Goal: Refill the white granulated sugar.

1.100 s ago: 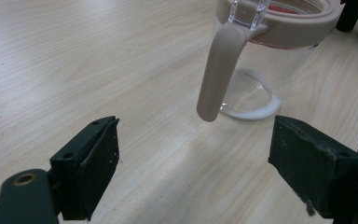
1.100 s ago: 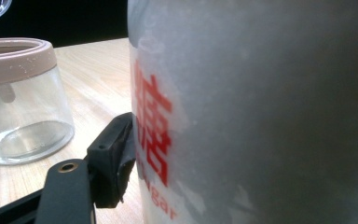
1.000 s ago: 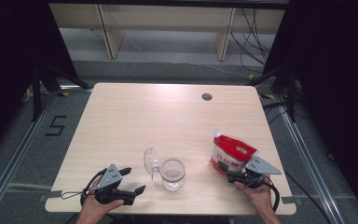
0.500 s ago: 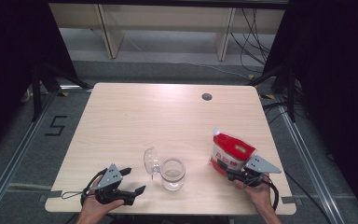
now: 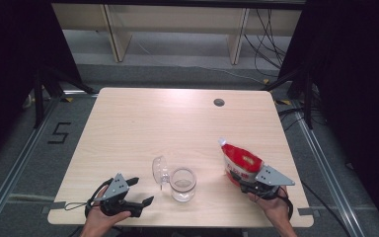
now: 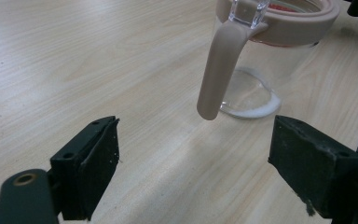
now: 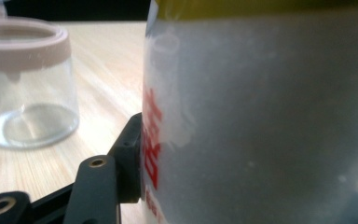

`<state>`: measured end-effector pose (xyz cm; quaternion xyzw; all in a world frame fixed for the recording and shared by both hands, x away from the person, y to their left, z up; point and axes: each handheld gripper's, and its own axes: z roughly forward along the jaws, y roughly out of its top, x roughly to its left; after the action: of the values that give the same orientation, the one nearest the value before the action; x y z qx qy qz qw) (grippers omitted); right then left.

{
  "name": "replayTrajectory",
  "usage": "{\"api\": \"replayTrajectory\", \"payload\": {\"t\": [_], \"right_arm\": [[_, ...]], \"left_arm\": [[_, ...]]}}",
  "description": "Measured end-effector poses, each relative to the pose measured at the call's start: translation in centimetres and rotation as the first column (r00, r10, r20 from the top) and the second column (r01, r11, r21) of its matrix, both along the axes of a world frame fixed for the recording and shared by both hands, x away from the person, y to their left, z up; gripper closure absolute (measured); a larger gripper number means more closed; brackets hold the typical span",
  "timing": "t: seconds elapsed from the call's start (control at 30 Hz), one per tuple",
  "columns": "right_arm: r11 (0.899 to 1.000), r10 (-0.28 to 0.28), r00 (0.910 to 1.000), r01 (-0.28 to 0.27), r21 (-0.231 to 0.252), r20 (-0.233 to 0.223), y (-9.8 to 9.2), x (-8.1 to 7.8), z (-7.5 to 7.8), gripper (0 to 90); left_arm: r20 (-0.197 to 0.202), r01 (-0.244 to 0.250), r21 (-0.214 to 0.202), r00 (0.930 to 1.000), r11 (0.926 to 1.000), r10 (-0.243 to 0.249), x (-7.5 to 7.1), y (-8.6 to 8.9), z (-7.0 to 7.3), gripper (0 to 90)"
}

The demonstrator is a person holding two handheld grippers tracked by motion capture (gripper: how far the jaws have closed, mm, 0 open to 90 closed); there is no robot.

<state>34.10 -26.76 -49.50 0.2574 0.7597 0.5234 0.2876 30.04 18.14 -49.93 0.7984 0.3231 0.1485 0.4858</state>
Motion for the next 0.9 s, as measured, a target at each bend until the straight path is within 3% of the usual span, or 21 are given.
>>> {"api": "replayTrajectory", "payload": {"t": [0.03,0.07,0.1,0.17,0.3,0.4,0.53,0.63,0.7,0.73,0.8,0.83,0.9], "right_arm": [[0.999,-0.006,1.0,0.006,-0.046,0.003,0.2,-0.4,0.3,45.6],[0.995,-0.005,0.9993,0.009,-0.103,0.037,0.5,-0.6,0.6,45.8],[0.992,-0.004,0.9987,0.01,-0.124,0.05,0.6,-0.9,0.8,45.8],[0.99,-0.013,0.9969,0.024,-0.14,0.078,0.9,-1.2,1.2,45.9],[0.981,-0.012,0.9907,0.038,-0.19,0.135,1.7,-2.1,2.3,46.0],[0.965,-0.004,0.9883,0.044,-0.258,0.152,2.5,-2.7,2.8,46.0],[0.944,0.024,0.9832,0.037,-0.328,0.181,3.3,-3.0,2.9,46.1],[0.916,0.036,0.9757,0.054,-0.397,0.216,4.0,-3.5,3.1,46.2],[0.892,0.057,0.9653,0.066,-0.448,0.255,4.2,-3.8,3.4,46.2],[0.886,0.053,0.9638,0.075,-0.457,0.261,4.4,-4.0,3.5,46.2],[0.86,0.071,0.953,0.091,-0.503,0.295,4.7,-4.4,3.7,46.3],[0.841,0.095,0.9447,0.092,-0.534,0.314,4.8,-4.5,3.9,46.3],[0.785,0.13,0.9247,0.124,-0.607,0.358,5.1,-4.9,4.3,46.3]], "left_arm": [[-0.005,-0.013,0.0,0.9999,0.9999,0.013,-0.1,0.0,0.0,15.6],[-0.002,-0.01,0.002,0.9999,0.9999,0.01,-0.1,0.1,0.0,15.6],[-0.002,-0.011,0.004,0.9999,0.9999,0.011,-0.1,0.1,0.0,15.6],[-0.019,-0.029,-0.011,0.9994,0.9995,0.029,-0.2,0.0,0.0,15.6],[-0.002,-0.004,0.002,1.0,1.0,0.004,-0.1,0.0,0.0,15.6],[-0.005,-0.008,-0.009,1.0,0.9999,0.008,-0.1,-0.1,-0.1,15.6],[-0.002,-0.002,0.012,1.0,0.9999,0.002,-0.1,0.1,-0.1,15.6],[-0.005,-0.004,0.011,1.0,0.9999,0.004,-0.1,0.1,-0.1,15.6],[-0.005,-0.003,0.017,1.0,0.9999,0.003,-0.1,0.0,-0.1,15.6],[-0.007,-0.002,0.007,1.0,1.0,0.002,-0.1,0.0,-0.1,15.6],[-0.013,-0.004,0.006,0.9999,1.0,0.004,-0.1,-0.1,-0.1,15.6],[-0.023,-0.013,-0.002,0.9996,0.9999,0.013,-0.2,-0.1,-0.2,15.6],[-0.022,-0.015,0.004,0.9996,0.9999,0.015,-0.2,-0.1,-0.2,15.6]]}}
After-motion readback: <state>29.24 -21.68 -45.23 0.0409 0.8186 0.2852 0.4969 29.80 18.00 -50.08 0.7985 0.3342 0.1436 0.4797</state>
